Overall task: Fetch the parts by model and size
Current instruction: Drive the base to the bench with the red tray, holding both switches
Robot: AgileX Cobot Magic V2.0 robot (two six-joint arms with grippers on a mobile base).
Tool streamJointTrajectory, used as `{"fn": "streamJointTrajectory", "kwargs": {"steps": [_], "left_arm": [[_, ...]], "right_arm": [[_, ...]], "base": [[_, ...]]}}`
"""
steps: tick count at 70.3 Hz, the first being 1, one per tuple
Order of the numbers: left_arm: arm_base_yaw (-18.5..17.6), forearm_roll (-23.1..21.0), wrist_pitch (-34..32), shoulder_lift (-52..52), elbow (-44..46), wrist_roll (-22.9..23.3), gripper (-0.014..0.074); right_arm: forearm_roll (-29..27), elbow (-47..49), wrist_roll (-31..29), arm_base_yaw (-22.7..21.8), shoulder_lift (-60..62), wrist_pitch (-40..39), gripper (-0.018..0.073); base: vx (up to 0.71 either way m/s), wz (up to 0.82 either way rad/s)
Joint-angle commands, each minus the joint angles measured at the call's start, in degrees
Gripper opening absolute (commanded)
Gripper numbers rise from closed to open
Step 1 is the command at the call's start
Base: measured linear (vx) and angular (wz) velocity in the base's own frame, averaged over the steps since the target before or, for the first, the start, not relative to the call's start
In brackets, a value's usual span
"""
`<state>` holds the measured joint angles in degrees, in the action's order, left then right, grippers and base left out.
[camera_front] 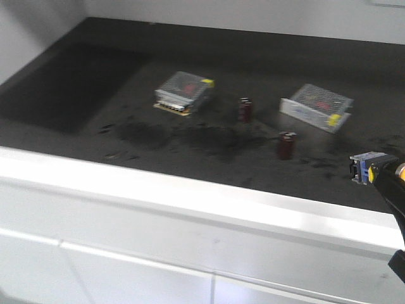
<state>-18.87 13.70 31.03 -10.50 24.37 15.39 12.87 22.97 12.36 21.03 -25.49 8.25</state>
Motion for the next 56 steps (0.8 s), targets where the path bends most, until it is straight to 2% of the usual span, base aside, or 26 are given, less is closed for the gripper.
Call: {"fn": "streamJointTrajectory", "kwargs": {"steps": [1,56], "left_arm": [[-0.44,0.56,-4.34,-0.62,1.33,0.06,-0.0007],[-0.44,0.56,-4.34,-0.62,1.33,0.06,-0.0007]], "right_arm": [[0.65,1.64,-0.44,-0.25,-0.16,-4.62,-0.0010],[0.65,1.64,-0.44,-0.25,-0.16,-4.57,-0.0010]], "base": [[-0.12,0.77],[-0.10,0.86]]}}
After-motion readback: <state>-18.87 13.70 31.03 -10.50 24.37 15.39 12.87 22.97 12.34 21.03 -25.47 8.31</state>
